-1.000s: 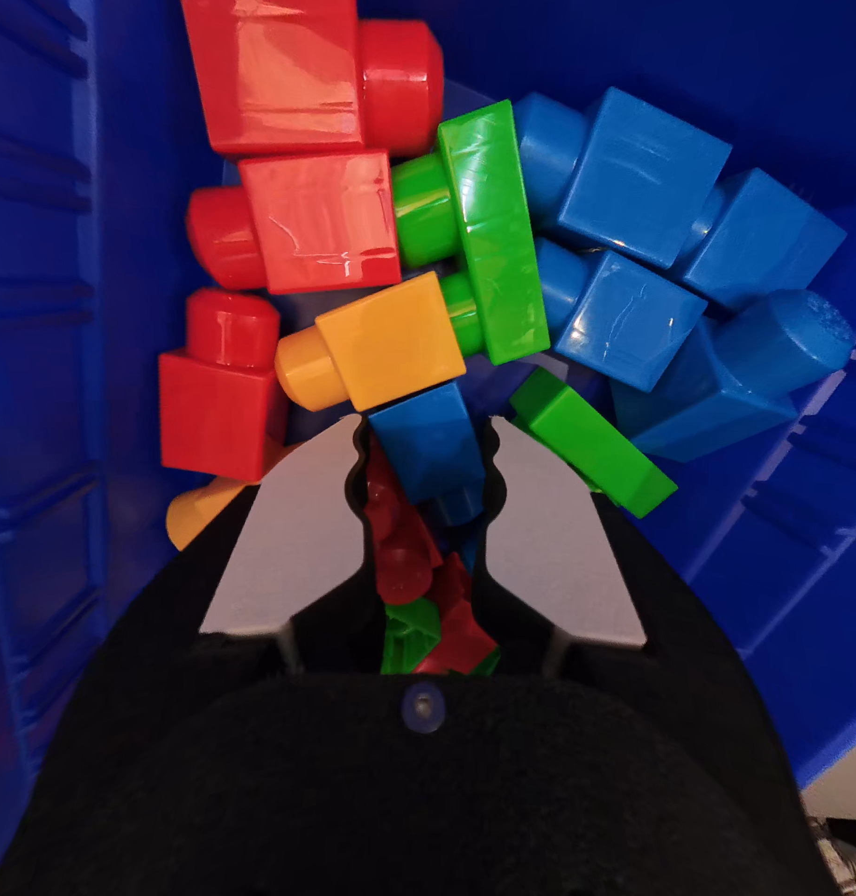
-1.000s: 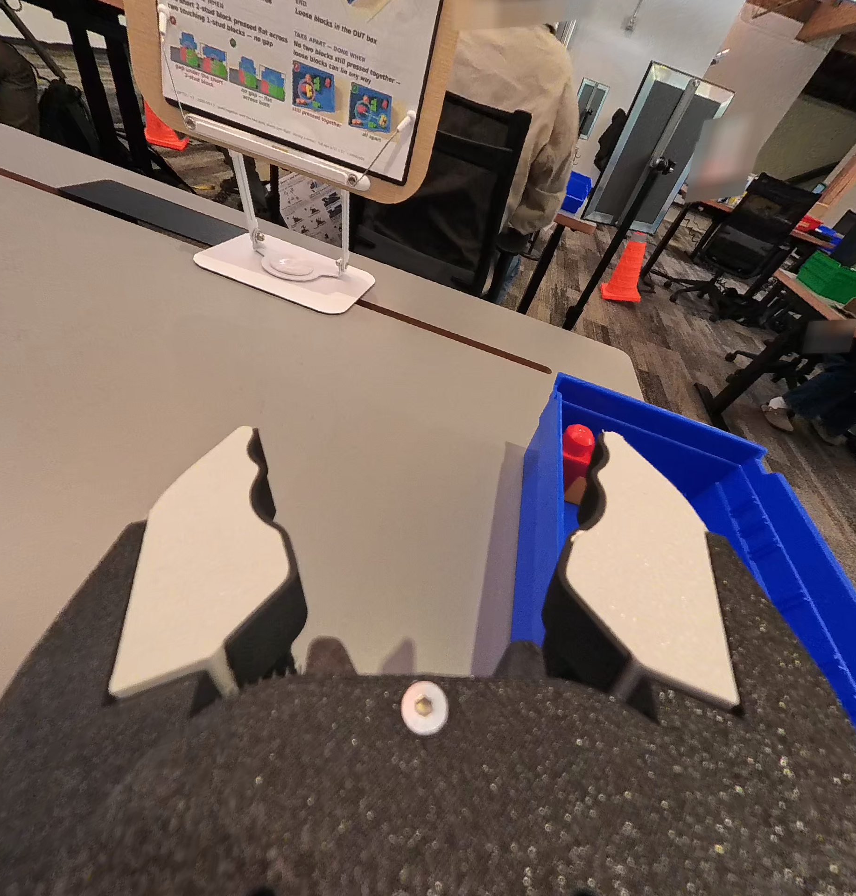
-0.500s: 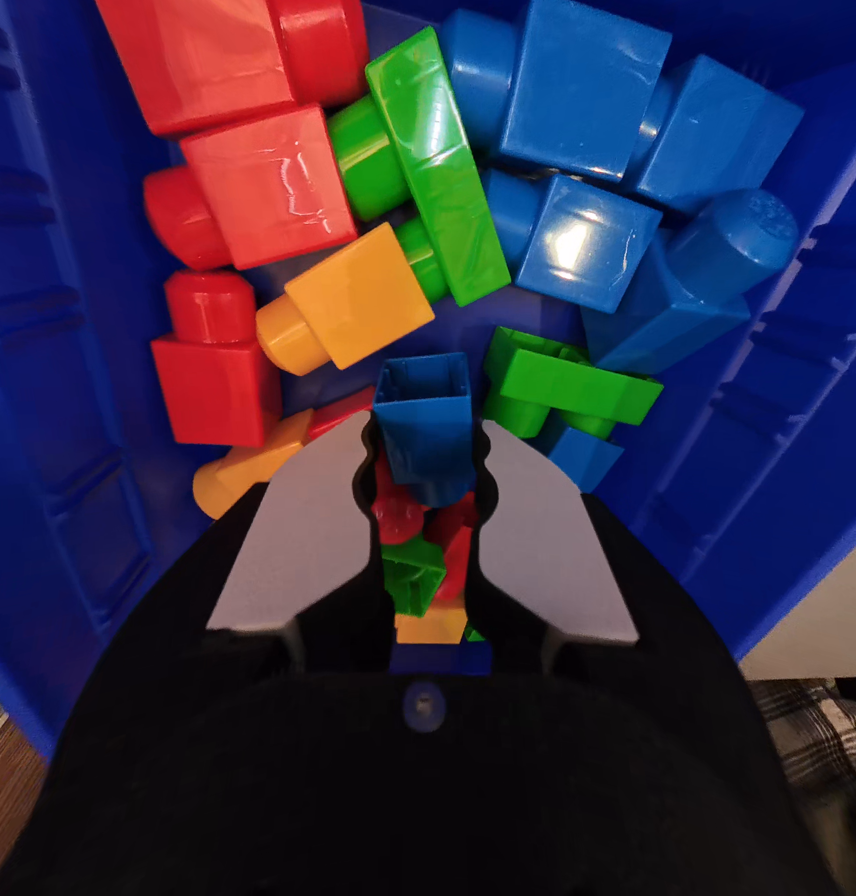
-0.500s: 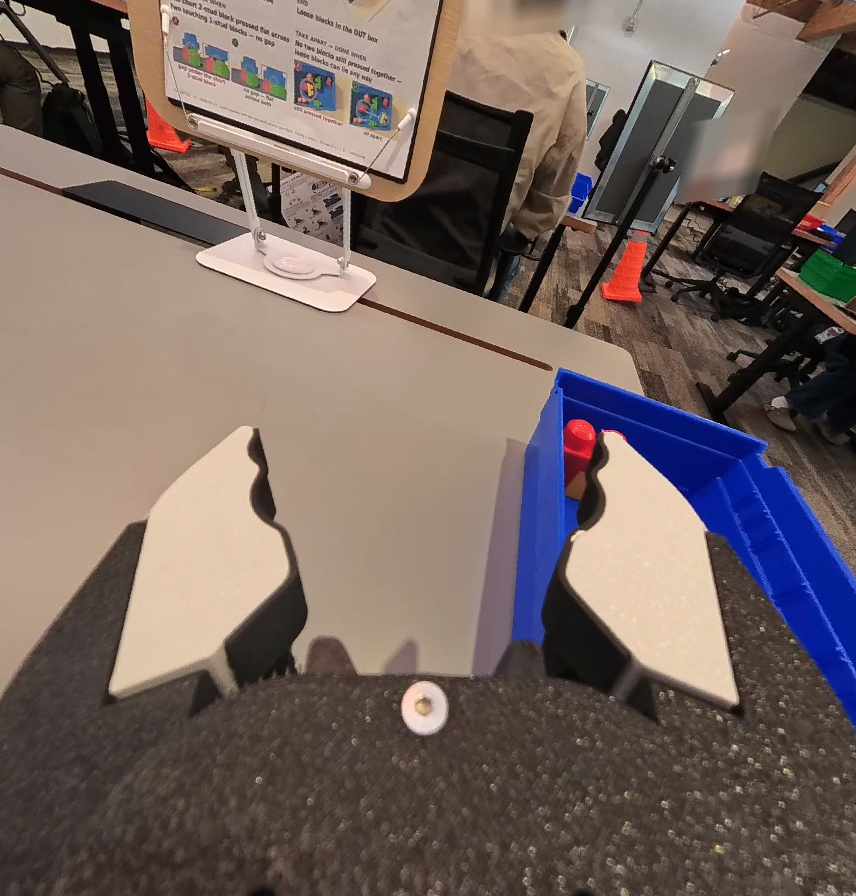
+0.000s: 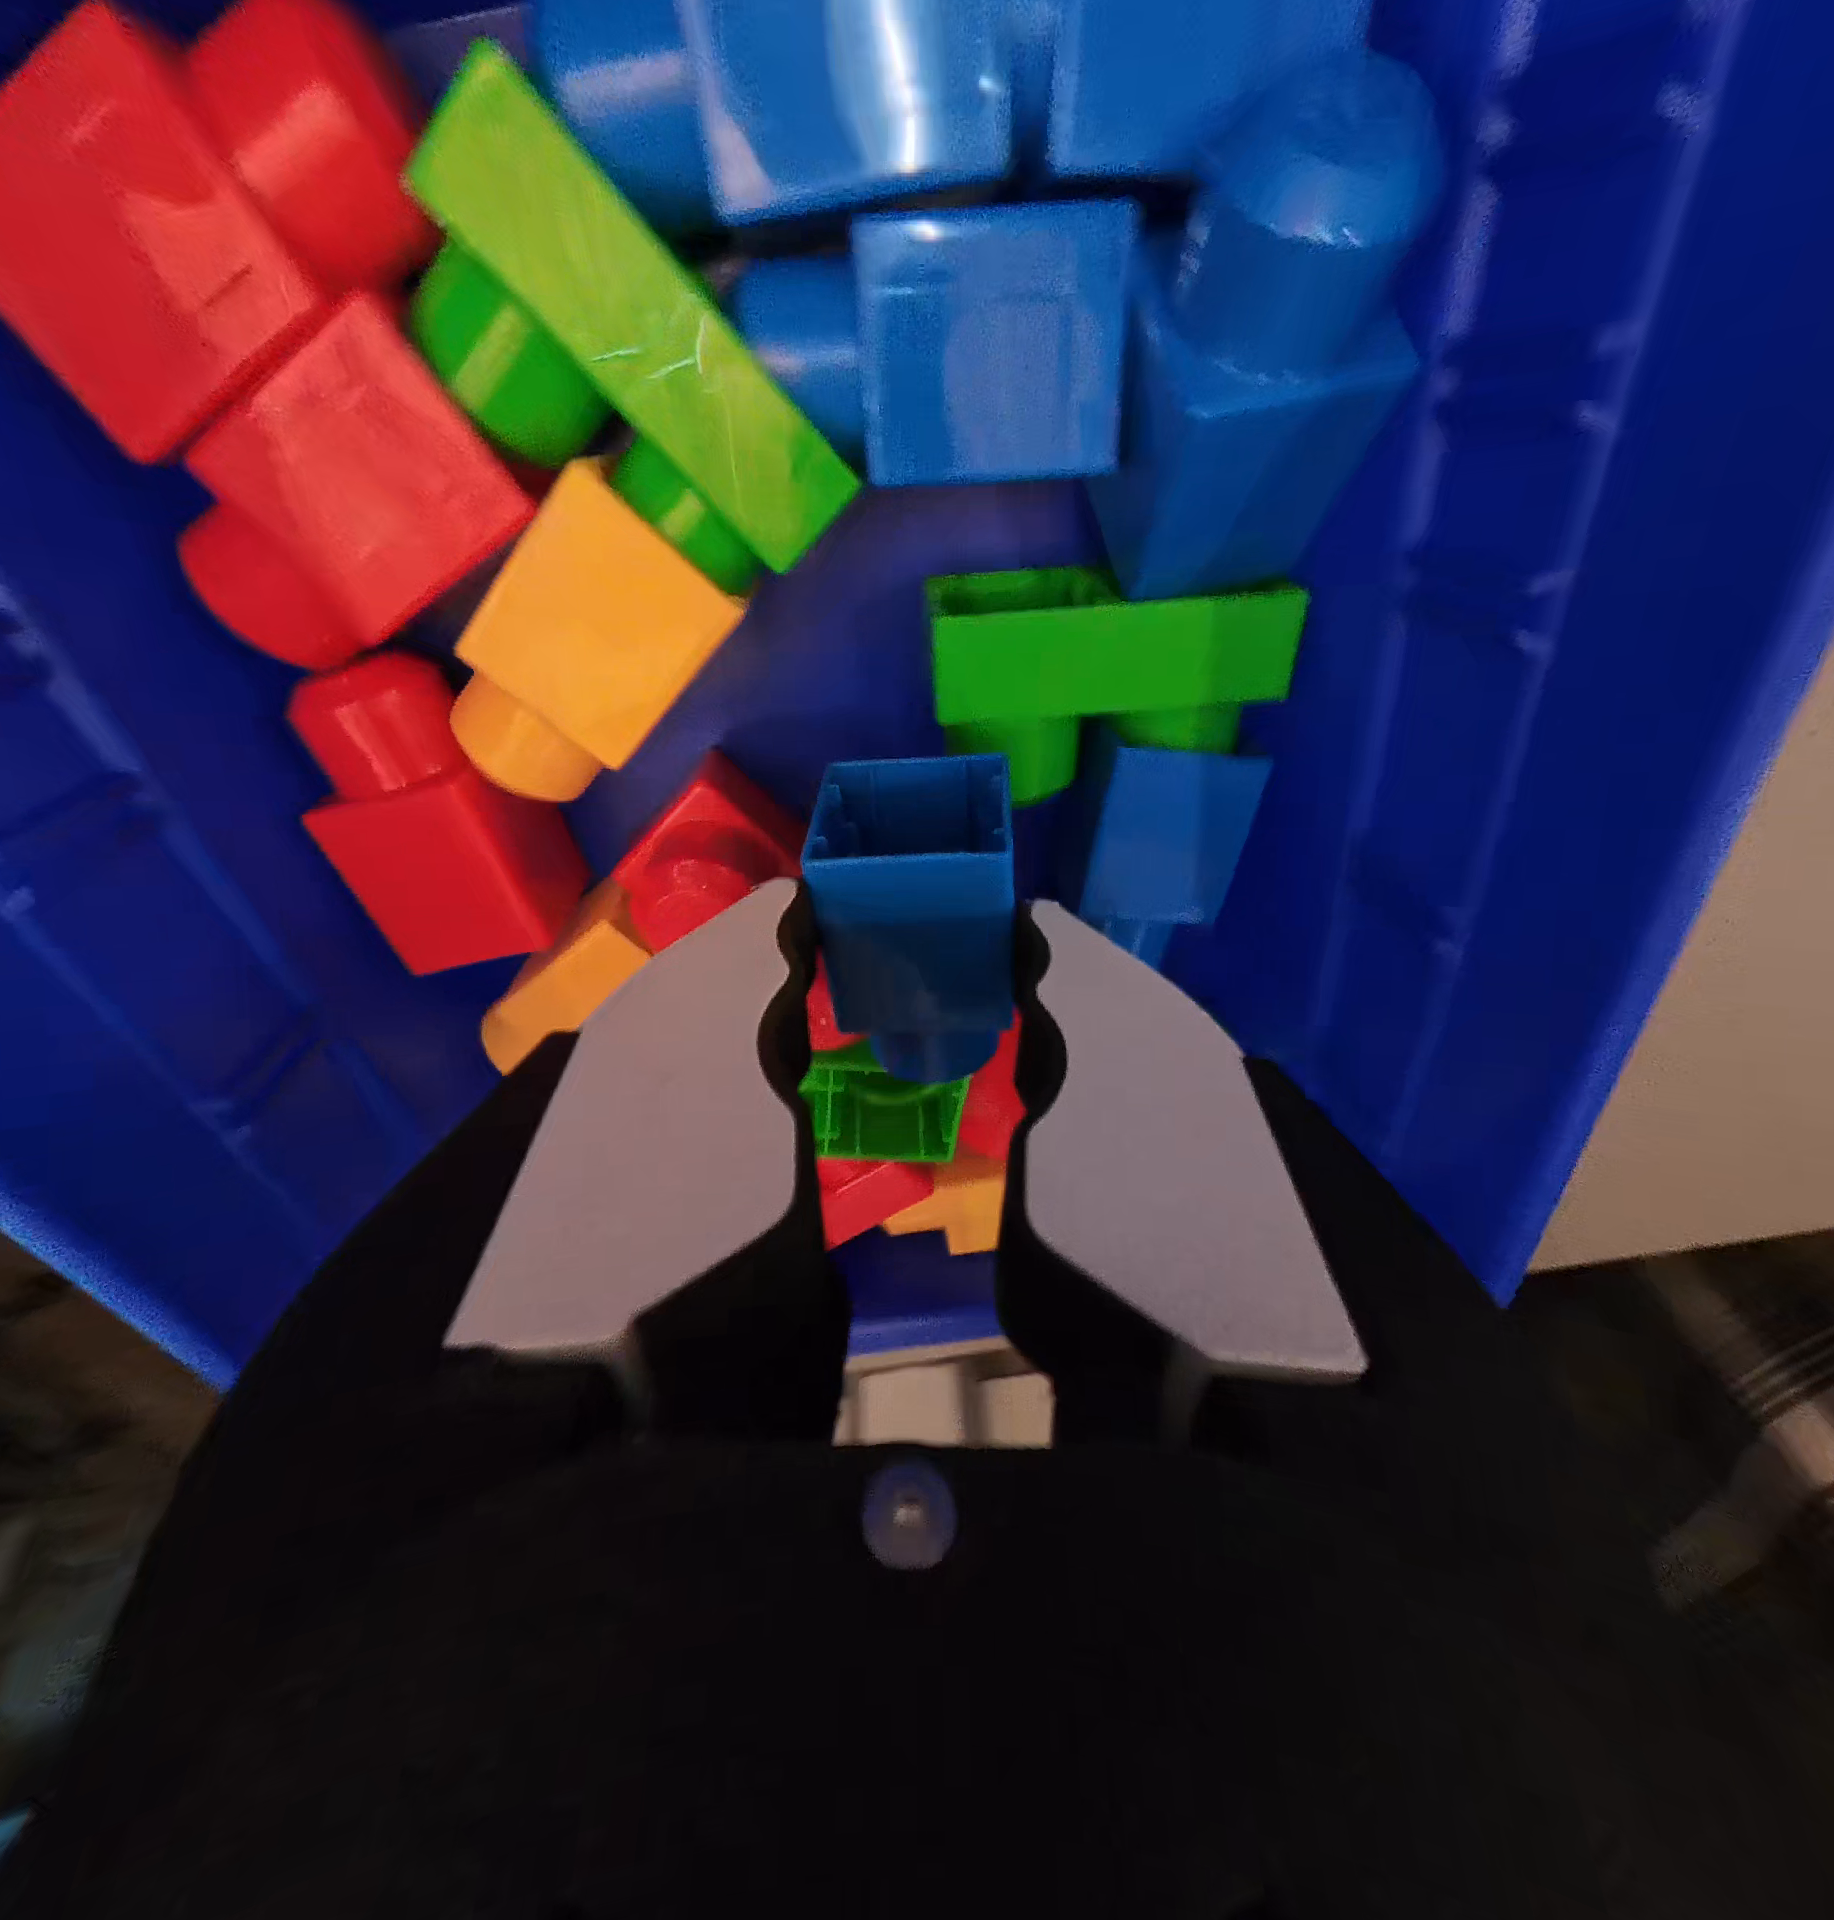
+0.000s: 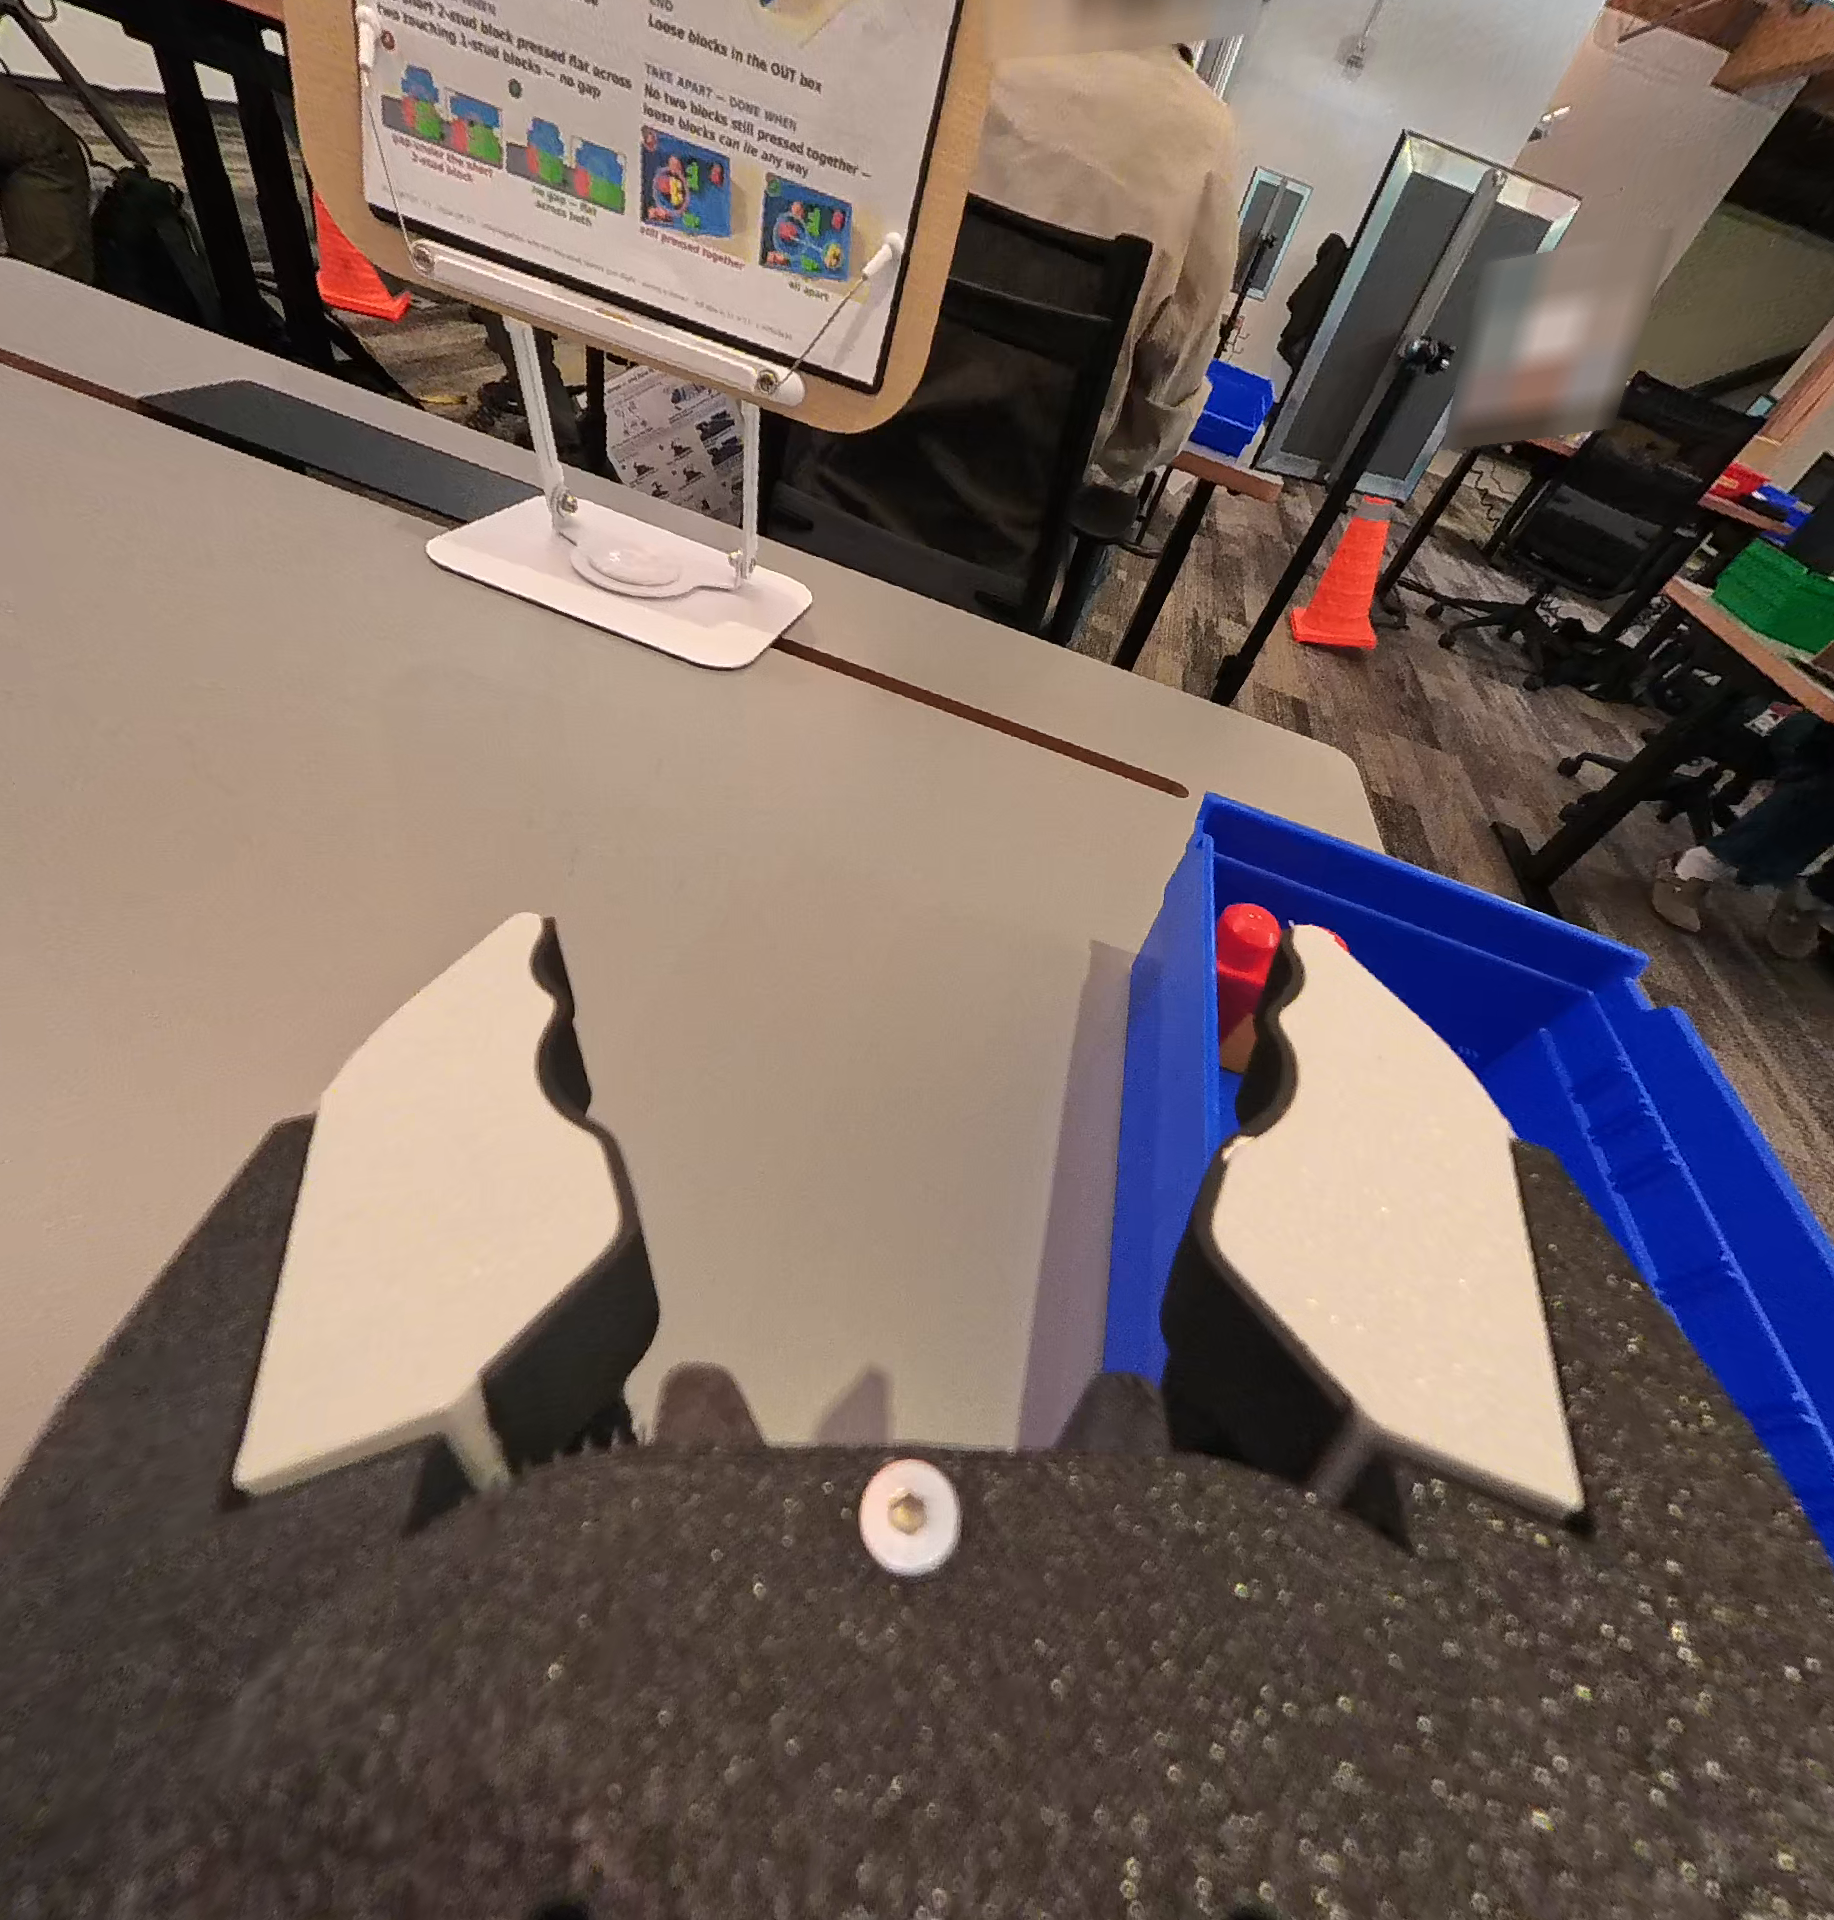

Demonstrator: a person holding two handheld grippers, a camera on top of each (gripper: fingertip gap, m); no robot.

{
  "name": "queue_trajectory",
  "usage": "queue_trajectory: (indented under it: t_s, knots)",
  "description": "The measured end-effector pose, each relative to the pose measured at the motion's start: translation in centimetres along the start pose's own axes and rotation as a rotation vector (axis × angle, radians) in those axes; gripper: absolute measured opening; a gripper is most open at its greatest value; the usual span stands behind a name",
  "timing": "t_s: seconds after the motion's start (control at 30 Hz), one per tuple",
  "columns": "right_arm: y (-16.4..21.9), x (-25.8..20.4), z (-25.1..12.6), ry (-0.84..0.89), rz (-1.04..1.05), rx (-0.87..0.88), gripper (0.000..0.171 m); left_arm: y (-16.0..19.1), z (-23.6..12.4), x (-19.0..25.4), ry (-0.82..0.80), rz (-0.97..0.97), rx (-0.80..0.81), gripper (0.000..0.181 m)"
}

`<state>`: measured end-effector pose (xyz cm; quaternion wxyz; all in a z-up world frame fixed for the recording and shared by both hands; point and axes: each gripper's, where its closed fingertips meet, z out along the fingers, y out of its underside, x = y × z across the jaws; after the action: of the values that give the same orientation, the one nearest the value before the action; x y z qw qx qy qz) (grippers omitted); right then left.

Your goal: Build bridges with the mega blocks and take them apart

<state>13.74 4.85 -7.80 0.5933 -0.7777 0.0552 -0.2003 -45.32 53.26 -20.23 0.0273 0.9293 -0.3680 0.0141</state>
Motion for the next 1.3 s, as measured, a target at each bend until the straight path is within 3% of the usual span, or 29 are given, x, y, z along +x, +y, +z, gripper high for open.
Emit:
queue_trajectory:
  t_s: [0.1,0.3,0.53,0.9,1.03,1.3]
  knots:
    - [-0.1,-0.2,0.1,-0.003,-0.003,-0.001,0.123,0.2,-0.3,0.5,-0.065,0.141,-0.047,0.036]
    - [-0.2,-0.4,-0.1,-0.004,-0.015,-0.003,0.123,-0.4,0.3,2.0,-0.016,0.267,-0.055,0.036]
    - [-0.8,-0.2,-0.4,0.004,-0.023,0.006,0.122,-0.9,0.5,1.9,-0.057,0.464,0.043,0.038]
    - [-1.5,-0.9,-0.3,-0.01,-0.048,0.008,0.123,0.3,1.3,0.5,-0.018,0.465,0.203,0.037]
    - [-1.8,-1.2,-0.1,-0.017,-0.056,0.009,0.123,0.6,1.2,-0.1,-0.003,0.42,0.26,0.044]
    - [-2.5,-1.8,0.3,-0.031,-0.068,0.019,0.123,2.2,1.4,-0.4,0.001,0.418,0.295,0.045]
